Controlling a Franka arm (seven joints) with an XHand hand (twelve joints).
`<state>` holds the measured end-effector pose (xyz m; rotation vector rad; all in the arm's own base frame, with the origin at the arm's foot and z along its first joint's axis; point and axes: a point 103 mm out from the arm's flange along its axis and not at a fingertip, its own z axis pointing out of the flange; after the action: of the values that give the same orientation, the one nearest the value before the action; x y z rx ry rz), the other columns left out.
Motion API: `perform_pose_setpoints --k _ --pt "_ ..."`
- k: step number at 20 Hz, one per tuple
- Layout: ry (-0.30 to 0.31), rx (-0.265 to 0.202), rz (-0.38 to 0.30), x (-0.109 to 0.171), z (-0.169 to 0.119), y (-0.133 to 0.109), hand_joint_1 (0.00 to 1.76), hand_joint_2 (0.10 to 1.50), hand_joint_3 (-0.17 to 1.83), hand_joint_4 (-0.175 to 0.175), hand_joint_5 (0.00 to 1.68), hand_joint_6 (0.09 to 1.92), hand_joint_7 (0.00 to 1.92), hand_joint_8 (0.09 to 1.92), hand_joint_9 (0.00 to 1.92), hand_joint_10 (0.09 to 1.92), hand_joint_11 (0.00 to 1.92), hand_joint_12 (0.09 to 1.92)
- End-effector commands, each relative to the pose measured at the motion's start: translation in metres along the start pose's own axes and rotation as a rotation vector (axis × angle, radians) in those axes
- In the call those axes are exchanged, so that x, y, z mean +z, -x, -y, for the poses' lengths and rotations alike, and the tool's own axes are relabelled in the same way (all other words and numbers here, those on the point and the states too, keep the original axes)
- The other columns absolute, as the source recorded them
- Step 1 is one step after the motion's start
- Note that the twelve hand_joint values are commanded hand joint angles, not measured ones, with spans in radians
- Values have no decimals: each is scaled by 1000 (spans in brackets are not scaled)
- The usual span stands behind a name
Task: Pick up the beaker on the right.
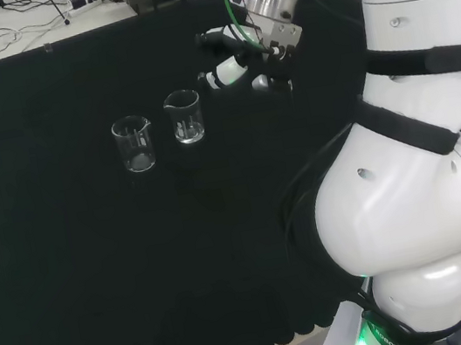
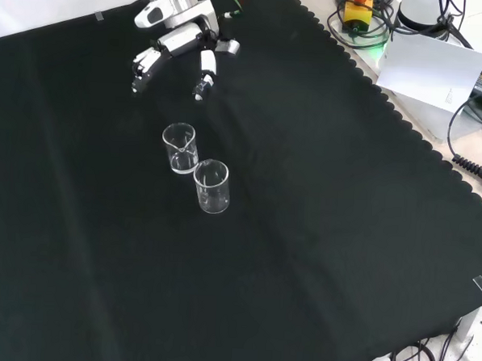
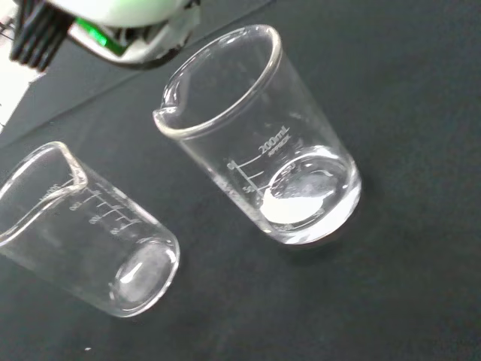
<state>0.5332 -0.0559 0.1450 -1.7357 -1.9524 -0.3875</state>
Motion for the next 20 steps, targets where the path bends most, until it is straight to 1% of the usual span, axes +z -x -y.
perform_pose_setpoints --k 1,2,5,10,12,15,20 --pt "-10 -52 -140 25 -7 6 823 528 634 -52 331 87 121 647 284 675 17 1393" --pt "-15 -59 -151 27 -8 7 818 527 632 -52 331 87 122 648 286 677 16 1394" --pt "-5 -66 -164 34 -8 8 811 524 627 -54 335 87 142 657 313 687 20 1397" --pt "-38 -79 -196 47 -14 6 824 524 618 -56 366 87 199 678 379 698 47 1401" --pt "-51 -88 -203 52 -17 7 831 523 615 -56 368 87 201 677 372 690 44 1398" --pt "-30 -99 -237 58 -20 9 839 522 612 -54 373 87 201 675 362 682 37 1397" --pt "-57 -117 -270 68 -25 13 859 519 607 -50 372 87 165 657 304 657 7 1392"
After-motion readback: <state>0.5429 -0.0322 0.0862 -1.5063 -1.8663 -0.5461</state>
